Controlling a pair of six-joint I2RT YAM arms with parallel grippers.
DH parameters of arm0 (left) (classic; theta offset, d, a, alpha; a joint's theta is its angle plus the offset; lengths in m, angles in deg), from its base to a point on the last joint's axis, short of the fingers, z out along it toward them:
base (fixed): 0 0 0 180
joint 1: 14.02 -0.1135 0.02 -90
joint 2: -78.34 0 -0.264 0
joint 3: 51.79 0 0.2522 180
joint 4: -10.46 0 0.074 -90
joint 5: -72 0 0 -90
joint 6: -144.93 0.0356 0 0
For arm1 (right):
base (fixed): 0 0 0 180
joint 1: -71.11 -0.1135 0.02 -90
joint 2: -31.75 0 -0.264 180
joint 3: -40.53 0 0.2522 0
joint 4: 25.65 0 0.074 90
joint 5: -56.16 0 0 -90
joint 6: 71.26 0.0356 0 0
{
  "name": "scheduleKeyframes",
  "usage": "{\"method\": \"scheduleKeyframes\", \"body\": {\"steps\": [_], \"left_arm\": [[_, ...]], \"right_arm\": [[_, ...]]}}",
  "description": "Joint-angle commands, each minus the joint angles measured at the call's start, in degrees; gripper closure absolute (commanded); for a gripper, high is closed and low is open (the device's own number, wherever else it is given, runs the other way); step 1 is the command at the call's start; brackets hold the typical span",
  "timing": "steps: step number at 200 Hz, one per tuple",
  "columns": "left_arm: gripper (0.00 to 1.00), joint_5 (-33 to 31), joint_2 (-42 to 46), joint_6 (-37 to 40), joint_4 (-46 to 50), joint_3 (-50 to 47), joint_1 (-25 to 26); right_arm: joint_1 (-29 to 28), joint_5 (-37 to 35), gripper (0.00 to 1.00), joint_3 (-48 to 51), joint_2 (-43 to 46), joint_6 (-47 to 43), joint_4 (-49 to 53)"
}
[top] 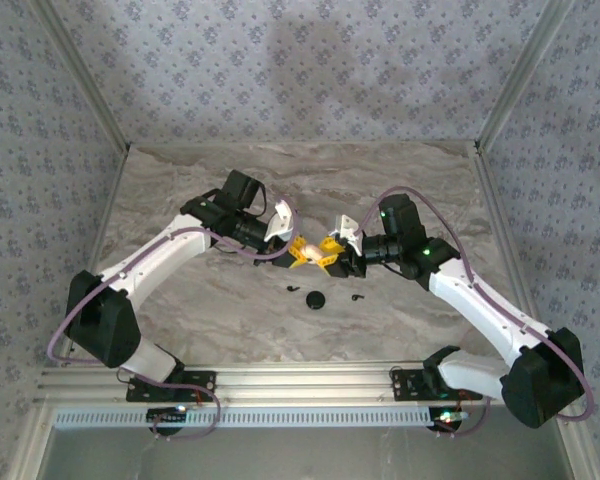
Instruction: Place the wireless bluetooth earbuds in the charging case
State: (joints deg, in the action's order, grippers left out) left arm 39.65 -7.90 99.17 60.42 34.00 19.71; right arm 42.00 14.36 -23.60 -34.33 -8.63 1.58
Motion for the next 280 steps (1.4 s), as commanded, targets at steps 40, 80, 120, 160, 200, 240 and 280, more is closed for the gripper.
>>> {"method": "scheduleKeyframes", "body": {"steps": [40,80,120,160,200,240,280], "left_arm": [[0.74,3.3,2.4,0.0,0.2,-0.2,0.4],[0.64,2.2,2.4,0.1,0.2,-0.3,0.4],[0.52,1.7,2.8,0.3,0.3,-0.5,0.4],[0.45,1.7,3.0,0.5,0.1,-0.8,0.4],[0.45,1.6,2.6,1.3,0.6,-0.8,0.5],[0.45,0.1,2.0,2.3,1.9,-0.7,0.6],[0.46,-0.2,1.6,2.4,2.0,-0.5,0.7]], "right_arm": [[0.5,-2.3,0.77,-1.2,0.6,-2.9,3.9],[0.2,-4.3,0.78,-2.8,-0.4,-5.7,7.1],[-0.3,-5.3,0.78,-4.5,-1.2,-8.0,10.3],[-1.0,-6.4,0.78,-5.5,-1.6,-10.1,12.8],[-1.5,-6.6,0.78,-6.6,-2.6,-11.2,13.9],[-1.7,-5.8,0.78,-7.6,-2.7,-11.6,13.3],[-1.7,-4.3,0.78,-7.8,-2.2,-11.1,12.7]]}}
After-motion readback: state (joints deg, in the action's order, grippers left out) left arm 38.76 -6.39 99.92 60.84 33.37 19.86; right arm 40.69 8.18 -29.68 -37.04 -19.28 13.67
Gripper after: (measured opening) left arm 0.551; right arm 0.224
